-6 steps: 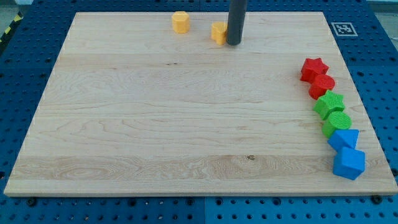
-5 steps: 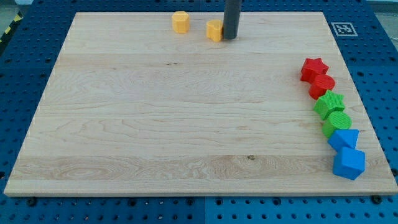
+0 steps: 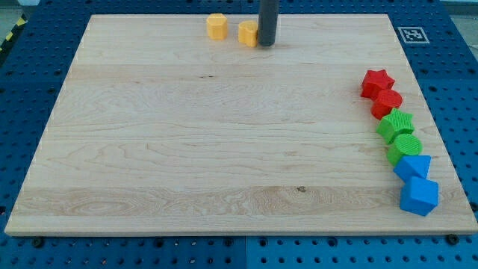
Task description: Push the yellow heart into the yellow hexagon
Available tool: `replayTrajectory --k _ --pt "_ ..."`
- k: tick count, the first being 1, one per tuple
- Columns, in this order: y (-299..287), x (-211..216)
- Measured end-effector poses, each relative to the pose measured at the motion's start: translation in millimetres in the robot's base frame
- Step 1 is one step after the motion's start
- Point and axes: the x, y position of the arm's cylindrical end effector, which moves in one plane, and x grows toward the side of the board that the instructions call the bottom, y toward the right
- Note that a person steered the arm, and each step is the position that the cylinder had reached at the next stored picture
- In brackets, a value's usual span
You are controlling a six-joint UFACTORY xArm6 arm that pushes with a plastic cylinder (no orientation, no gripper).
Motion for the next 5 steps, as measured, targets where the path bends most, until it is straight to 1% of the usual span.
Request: replayTrajectory --k 2,4,5 --pt "-2.1 -0.8" --pt "-21.8 -16.0" --pt "-21.8 -16.5"
